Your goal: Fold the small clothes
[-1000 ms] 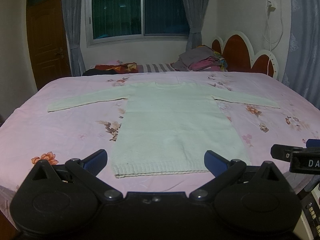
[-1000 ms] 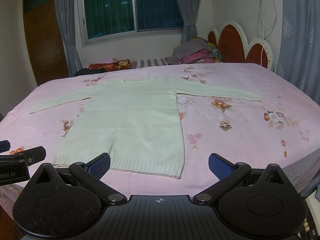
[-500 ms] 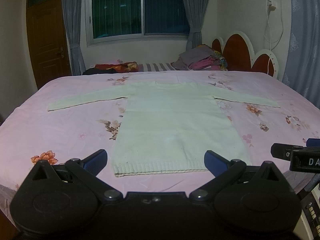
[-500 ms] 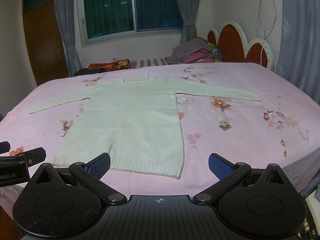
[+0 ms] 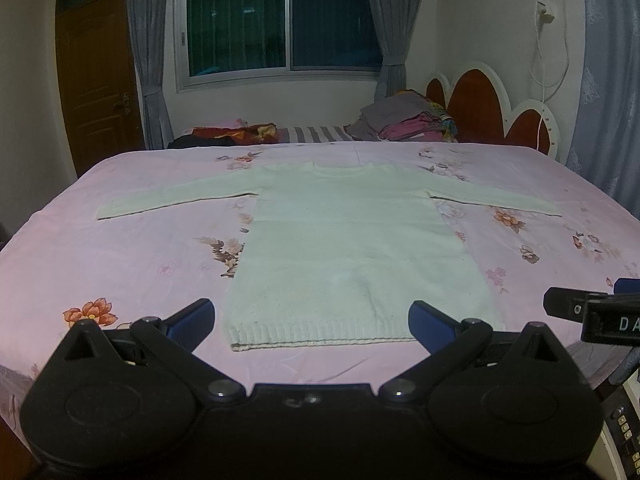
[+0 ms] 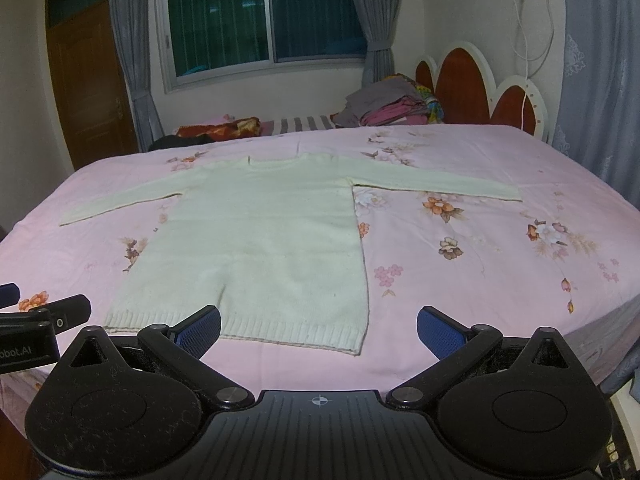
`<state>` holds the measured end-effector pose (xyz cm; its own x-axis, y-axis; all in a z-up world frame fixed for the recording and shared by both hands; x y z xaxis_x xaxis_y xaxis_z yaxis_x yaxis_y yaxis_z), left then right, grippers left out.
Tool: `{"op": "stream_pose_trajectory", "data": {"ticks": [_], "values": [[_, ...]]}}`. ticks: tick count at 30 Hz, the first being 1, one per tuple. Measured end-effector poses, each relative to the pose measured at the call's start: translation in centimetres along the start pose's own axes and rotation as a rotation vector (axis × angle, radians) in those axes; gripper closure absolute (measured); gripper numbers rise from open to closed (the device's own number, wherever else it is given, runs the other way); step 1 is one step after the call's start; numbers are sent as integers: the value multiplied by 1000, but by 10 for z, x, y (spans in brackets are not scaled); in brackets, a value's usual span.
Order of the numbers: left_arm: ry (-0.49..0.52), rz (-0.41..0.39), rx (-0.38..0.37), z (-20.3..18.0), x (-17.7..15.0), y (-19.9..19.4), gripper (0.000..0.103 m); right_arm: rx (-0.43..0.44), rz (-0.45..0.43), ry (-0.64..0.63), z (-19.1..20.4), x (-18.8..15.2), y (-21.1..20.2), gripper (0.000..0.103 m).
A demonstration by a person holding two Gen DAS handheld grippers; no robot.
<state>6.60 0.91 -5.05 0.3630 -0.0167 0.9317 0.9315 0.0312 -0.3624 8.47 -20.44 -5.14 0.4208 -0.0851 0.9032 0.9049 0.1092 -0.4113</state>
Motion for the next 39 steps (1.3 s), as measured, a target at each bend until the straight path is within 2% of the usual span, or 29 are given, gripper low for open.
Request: {"op": "stream_pose_trajectory", "data": {"ticks": [7, 14, 18, 23, 30, 34, 39], "values": [[2, -19, 4, 3, -1, 2, 0, -1, 7, 10, 0, -5, 4, 0], [25, -59, -3, 9, 9, 25, 0, -18, 5, 32, -5, 1, 24, 0], [31, -76, -14, 14, 24, 52, 0, -42, -2, 47, -11, 13, 47, 0], [-11, -54, -66, 19, 41, 96, 0, -6, -23, 77, -11, 34, 80, 0], [95, -45, -116, 13, 61, 160, 0, -65, -61, 105, -19, 70, 132, 0], [43, -52, -181, 19, 79, 185, 0, -118, -96, 157, -33, 94, 153, 0], [-1, -35, -187, 25, 88, 225, 0, -188, -106, 210, -60, 110, 175, 1]]}}
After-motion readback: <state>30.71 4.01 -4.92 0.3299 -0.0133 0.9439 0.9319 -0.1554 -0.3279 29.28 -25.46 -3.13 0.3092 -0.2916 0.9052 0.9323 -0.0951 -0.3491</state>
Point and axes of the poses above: each gripper's, at about its wrist camera, not at the fingertips, and y roughly the way its jaws point, z to its left, x to its top, the point moved 9 cm from there along y, roughly the way its jaws point, and after that the axes turned 13 degrees about -z, right-handed, at the moved point
